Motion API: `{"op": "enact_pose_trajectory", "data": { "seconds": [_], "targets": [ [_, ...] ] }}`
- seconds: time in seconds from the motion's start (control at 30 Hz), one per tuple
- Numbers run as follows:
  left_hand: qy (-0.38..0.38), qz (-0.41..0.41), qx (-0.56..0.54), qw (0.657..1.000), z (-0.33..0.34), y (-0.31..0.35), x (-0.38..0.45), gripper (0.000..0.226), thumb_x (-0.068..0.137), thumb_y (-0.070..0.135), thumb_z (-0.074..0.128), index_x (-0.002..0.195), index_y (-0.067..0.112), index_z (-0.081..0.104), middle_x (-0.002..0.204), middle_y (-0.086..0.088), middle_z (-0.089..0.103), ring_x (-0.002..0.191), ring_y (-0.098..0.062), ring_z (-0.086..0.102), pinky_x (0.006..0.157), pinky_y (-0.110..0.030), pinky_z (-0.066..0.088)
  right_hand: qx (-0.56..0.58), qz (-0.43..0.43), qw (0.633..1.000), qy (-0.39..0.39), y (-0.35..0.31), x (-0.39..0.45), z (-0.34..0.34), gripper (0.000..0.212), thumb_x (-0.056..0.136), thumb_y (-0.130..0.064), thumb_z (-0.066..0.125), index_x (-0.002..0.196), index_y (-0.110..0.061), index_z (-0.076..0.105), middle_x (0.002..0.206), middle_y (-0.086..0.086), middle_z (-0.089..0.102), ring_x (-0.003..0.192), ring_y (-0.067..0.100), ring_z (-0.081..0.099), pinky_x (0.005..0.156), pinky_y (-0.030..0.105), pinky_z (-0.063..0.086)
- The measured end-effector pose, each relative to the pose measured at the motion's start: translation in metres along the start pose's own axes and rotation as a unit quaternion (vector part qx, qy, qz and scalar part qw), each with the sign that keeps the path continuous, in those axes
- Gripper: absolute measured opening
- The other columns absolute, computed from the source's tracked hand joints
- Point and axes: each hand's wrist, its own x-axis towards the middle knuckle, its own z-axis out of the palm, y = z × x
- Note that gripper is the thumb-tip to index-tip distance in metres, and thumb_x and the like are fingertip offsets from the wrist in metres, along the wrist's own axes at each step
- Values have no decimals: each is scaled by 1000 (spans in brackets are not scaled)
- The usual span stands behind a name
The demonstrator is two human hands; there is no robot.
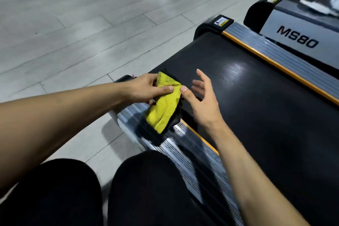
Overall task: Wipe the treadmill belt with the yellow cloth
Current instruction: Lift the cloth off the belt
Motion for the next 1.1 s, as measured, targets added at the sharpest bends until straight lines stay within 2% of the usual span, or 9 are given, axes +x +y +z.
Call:
{"op": "enact_pose_trajectory", "data": {
  "seconds": [0.1, 0.2, 0.3, 0.47, 0.6, 0.67, 0.77, 0.9, 1.1],
  "targets": [
    [-14, 29, 0, 999, -6, -13, 4, 25, 97, 41, 63, 110, 19, 67, 78, 12, 70, 68, 1, 62, 60, -16, 49, 25, 43, 993, -109, -4, 17, 9, 81, 78, -59, 74, 147, -48, 34, 136, -5, 57, 129, -4, 51, 111, 26, 40],
    [-17, 25, 28, 999, -15, -39, 21, 36, 95, 51, 62, 115, 21, 65, 102, 0, 74, 83, -3, 66, 75, -23, 56, 20, 89, 981, -171, 0, 28, 30, 67, 80, -46, 74, 140, -42, 45, 119, -6, 66, 110, -13, 60, 94, 9, 45],
    [-16, -5, 28, 999, -20, -60, 34, 45, 92, 57, 62, 114, 17, 64, 108, -2, 73, 99, -14, 69, 92, -39, 56, 16, 125, 982, -139, 13, 29, 44, 54, 83, -25, 80, 131, -23, 57, 114, 7, 73, 109, 12, 68, 98, 29, 52],
    [-21, -105, 6, 994, -4, -70, 30, 66, 72, 71, 60, 111, 17, 57, 107, -3, 70, 100, -17, 68, 93, -45, 54, -55, 145, 983, -100, 9, 23, 47, 31, 85, -15, 76, 113, -22, 64, 97, -8, 70, 88, 2, 60, 80, 19, 44],
    [-111, -131, -78, 982, -2, -56, 11, 52, 79, 25, 65, 129, 22, 51, 101, 0, 67, 78, -4, 64, 71, -23, 54, -147, 166, 975, -15, -4, 7, 41, 36, 85, -21, 76, 119, -22, 64, 99, -12, 69, 84, 6, 61, 78, 14, 47],
    [-114, -96, -72, 986, 1, -57, 1, 62, 74, 20, 66, 133, 27, 47, 101, 3, 67, 80, -6, 66, 73, -26, 55, -172, 177, 969, 3, -10, -3, 38, 39, 84, -25, 77, 120, -25, 64, 103, -13, 69, 91, 7, 63, 83, 19, 48],
    [-83, -52, 12, 995, 10, -63, -10, 75, 79, 24, 73, 145, 32, 39, 113, 6, 60, 105, -19, 62, 95, -33, 49, -242, 187, 951, 29, -10, -14, 40, 46, 83, -28, 77, 125, -30, 59, 110, -7, 65, 96, 12, 61, 88, 29, 49],
    [-48, 0, 235, 971, 14, -67, -27, 70, 93, 30, 67, 152, 29, 30, 137, -3, 42, 122, -27, 49, 98, -45, 47, -430, 181, 882, 64, -8, -24, 62, 60, 79, -36, 74, 134, -28, 52, 131, 6, 48, 114, 28, 50, 97, 44, 42],
    [-223, -4, 379, 898, 3, -57, -35, 68, 100, 26, 54, 159, 26, 20, 158, -7, 26, 135, -34, 39, 102, -48, 45, -466, 196, 863, 4, -34, -66, 87, 36, 88, -31, 56, 123, -24, 59, 123, 4, 56, 108, 31, 53, 85, 43, 40]
  ]
}}
